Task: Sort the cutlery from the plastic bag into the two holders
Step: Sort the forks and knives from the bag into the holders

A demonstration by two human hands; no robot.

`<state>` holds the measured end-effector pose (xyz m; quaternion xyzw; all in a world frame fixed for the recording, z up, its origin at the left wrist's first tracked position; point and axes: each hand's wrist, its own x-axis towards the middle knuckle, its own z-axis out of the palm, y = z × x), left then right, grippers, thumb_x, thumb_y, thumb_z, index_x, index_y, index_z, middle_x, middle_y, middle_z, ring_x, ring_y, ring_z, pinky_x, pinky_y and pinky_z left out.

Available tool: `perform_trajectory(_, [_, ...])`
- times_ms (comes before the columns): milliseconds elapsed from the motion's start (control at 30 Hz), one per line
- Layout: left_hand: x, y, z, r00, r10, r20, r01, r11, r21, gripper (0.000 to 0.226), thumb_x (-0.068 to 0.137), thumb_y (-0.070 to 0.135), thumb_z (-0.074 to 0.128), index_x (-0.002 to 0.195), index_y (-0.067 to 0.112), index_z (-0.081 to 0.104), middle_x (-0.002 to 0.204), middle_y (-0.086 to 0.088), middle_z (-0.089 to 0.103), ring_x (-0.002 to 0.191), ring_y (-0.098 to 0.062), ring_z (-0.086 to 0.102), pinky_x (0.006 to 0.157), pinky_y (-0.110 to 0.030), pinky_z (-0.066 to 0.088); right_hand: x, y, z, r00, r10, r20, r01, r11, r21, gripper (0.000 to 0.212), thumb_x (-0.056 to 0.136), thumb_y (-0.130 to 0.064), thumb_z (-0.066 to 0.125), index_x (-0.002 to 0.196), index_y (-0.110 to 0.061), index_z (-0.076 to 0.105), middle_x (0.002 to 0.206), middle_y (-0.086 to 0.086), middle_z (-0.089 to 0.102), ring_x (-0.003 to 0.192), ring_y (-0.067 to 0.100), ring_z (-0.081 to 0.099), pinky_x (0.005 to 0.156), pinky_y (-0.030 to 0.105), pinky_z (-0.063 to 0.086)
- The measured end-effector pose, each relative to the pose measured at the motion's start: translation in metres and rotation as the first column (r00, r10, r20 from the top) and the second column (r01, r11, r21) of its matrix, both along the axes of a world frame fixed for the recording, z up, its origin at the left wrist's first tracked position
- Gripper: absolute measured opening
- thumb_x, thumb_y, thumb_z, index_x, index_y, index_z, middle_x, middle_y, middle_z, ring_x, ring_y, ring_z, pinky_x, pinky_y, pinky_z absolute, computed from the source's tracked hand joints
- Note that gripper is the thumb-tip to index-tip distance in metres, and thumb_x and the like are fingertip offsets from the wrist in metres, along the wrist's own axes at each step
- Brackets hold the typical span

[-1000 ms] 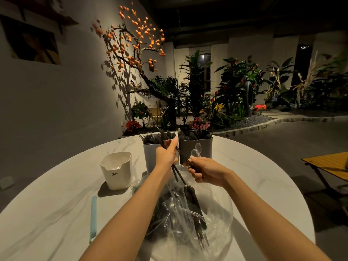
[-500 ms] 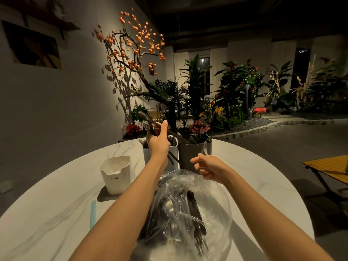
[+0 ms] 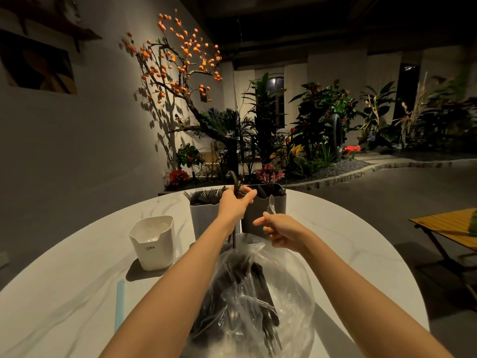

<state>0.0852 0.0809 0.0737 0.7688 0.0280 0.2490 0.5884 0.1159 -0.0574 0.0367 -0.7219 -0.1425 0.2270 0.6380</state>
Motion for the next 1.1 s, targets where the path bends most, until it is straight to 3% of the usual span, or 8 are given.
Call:
perform_trajectory(200, [-0.001, -0.003, 0.002, 0.987, 0.107, 0.123, -0.084, 0.981, -0.177, 0.032, 0.091, 0.035, 0.063, 0.11, 0.01, 0.057, 0.088, -0.004, 0.062, 0.073, -0.001, 0.058, 0.06, -0.011, 0.042, 0.002, -0.002, -0.003, 1.0, 0.0, -0.005, 0.0, 1.0, 0.008, 0.037, 0.106, -0.032, 0.031, 0.105, -0.011, 0.061, 0.058, -0.002, 0.034, 0.05, 0.008, 0.025, 0.043, 0.017, 0.022])
perform_trajectory(400, [0.0, -0.005, 0.003, 0.954, 0.146, 0.261, -0.1, 0.979, -0.178, 0.013, 0.092, 0.025, 0.063, 0.099, 0.014, 0.064, 0.074, 0.002, 0.061, 0.069, -0.004, 0.058, 0.066, -0.014, 0.045, 0.004, -0.001, -0.008, 1.0, 0.009, -0.016, -0.008, 1.0, 0.017, 0.037, 0.106, -0.031, 0.031, 0.11, -0.009, 0.06, 0.056, -0.003, 0.037, 0.048, 0.008, 0.027, 0.042, 0.017, 0.023])
perform_trajectory(533, [0.007, -0.004, 0.0, 0.985, 0.121, 0.12, -0.111, 0.99, -0.084, 0.006, 0.094, 0.018, 0.061, 0.095, 0.017, 0.067, 0.076, 0.002, 0.066, 0.08, -0.009, 0.06, 0.072, -0.021, 0.042, 0.004, 0.0, -0.01, 1.0, 0.01, -0.013, -0.01, 1.0, 0.0, 0.035, 0.106, -0.03, 0.031, 0.106, -0.011, 0.06, 0.058, -0.001, 0.037, 0.05, 0.008, 0.026, 0.043, 0.017, 0.023])
perform_trajectory(733, [0.012, 0.0, -0.004, 0.99, 0.074, -0.123, -0.051, 0.983, 0.174, 0.028, 0.099, 0.028, 0.051, 0.116, 0.008, 0.063, 0.093, -0.004, 0.061, 0.093, -0.017, 0.054, 0.079, -0.027, 0.037, 0.004, 0.002, -0.008, 0.999, 0.024, 0.038, -0.023, 1.0, -0.017, 0.032, 0.104, -0.031, 0.037, 0.112, -0.011, 0.061, 0.056, -0.003, 0.035, 0.049, 0.008, 0.025, 0.045, 0.019, 0.02])
perform_trajectory(867, [0.005, -0.003, -0.008, 0.997, 0.023, -0.075, -0.015, 0.993, 0.116, 0.058, 0.095, 0.049, 0.05, 0.137, 0.01, 0.045, 0.132, -0.015, 0.054, 0.123, -0.032, 0.05, 0.103, -0.045, 0.043, 0.001, 0.005, -0.004, 0.987, -0.014, 0.158, 0.016, 1.0, -0.007, 0.04, 0.101, -0.046, 0.038, 0.114, -0.015, 0.059, 0.065, -0.002, 0.033, 0.054, 0.009, 0.027, 0.047, 0.02, 0.023])
perform_trajectory(933, [0.0, -0.006, -0.007, 0.996, -0.033, -0.087, 0.032, 0.999, -0.014, 0.058, 0.096, 0.057, 0.04, 0.129, 0.009, 0.041, 0.115, -0.017, 0.058, 0.099, -0.029, 0.062, 0.082, -0.041, 0.053, -0.003, 0.007, 0.0, 0.979, -0.024, 0.202, 0.023, 1.0, 0.008, 0.044, 0.1, -0.051, 0.035, 0.116, -0.016, 0.057, 0.07, -0.002, 0.034, 0.057, 0.009, 0.029, 0.047, 0.019, 0.026])
perform_trajectory(1000, [-0.006, -0.007, -0.005, 0.993, -0.093, -0.075, 0.084, 0.989, -0.118, 0.041, 0.1, 0.051, 0.03, 0.105, 0.012, 0.043, 0.079, -0.004, 0.046, 0.055, -0.011, 0.043, 0.046, -0.02, 0.037, -0.005, 0.012, 0.004, 0.97, -0.032, 0.241, 0.033, 0.999, -0.001, 0.049, 0.099, -0.055, 0.031, 0.119, -0.018, 0.056, 0.074, -0.003, 0.038, 0.061, 0.009, 0.033, 0.051, 0.019, 0.029])
perform_trajectory(1100, [-0.008, 0.0, -0.008, 0.991, -0.127, -0.044, 0.12, 0.984, -0.131, 0.033, 0.105, 0.038, 0.03, 0.092, 0.015, 0.05, 0.066, 0.002, 0.038, 0.047, -0.005, 0.03, 0.041, -0.016, 0.026, -0.009, 0.022, 0.008, 0.964, -0.048, 0.263, 0.035, 0.998, 0.053, 0.052, 0.099, -0.057, 0.028, 0.121, -0.019, 0.056, 0.074, -0.005, 0.039, 0.062, 0.007, 0.035, 0.052, 0.02, 0.029])
